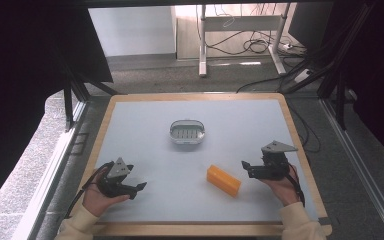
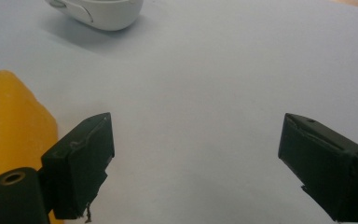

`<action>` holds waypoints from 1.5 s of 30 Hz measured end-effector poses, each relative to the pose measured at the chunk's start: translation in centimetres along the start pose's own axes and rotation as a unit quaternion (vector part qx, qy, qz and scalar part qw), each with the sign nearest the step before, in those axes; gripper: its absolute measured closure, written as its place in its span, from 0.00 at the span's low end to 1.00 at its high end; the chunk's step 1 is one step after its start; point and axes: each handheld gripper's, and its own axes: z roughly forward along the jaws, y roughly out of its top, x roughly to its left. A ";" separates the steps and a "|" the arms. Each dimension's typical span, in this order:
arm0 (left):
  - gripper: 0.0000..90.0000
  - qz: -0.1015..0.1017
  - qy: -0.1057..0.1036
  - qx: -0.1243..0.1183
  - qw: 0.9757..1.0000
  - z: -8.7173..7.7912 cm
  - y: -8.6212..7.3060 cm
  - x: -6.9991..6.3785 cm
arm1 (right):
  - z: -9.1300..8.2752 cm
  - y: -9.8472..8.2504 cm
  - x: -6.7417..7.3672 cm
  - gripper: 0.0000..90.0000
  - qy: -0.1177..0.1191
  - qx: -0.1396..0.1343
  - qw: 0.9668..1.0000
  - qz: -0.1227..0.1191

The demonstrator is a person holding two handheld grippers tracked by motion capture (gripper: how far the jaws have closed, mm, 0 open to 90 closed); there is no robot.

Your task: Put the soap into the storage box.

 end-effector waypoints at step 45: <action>0.23 -0.002 -0.002 -0.003 1.000 -0.2 -0.6 -0.1 | -1.9 0.5 0.5 0.21 0.028 0.009 1.000 -0.008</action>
